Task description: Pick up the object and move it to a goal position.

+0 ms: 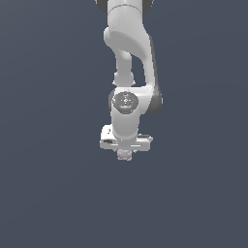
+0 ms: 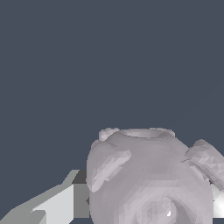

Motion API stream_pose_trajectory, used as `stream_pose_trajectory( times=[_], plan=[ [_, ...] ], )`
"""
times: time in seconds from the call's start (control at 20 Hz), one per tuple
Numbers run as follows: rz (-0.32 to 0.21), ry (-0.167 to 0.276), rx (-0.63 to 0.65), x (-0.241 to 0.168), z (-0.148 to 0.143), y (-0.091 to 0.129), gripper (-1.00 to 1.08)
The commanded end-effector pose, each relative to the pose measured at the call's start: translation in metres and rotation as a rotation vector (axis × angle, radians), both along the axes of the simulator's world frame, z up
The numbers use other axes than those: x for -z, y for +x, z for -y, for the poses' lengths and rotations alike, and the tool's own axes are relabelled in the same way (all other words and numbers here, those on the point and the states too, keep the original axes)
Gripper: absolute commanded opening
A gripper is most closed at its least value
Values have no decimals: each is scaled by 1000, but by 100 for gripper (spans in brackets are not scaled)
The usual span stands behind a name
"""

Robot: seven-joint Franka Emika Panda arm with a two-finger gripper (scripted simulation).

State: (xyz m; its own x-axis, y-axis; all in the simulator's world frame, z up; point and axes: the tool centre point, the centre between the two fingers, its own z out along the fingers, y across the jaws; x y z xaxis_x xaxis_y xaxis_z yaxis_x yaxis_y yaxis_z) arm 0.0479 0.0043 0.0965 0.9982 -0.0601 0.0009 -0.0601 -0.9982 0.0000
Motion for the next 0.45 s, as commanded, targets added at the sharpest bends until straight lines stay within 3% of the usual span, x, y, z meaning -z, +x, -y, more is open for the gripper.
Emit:
stream_pose_trajectory(
  times=[0.0,0.4],
  plan=[
    [-1,1,-1,-14,13,4,-100],
    [-1,1,-1,-31,28,11,-100]
  ],
)
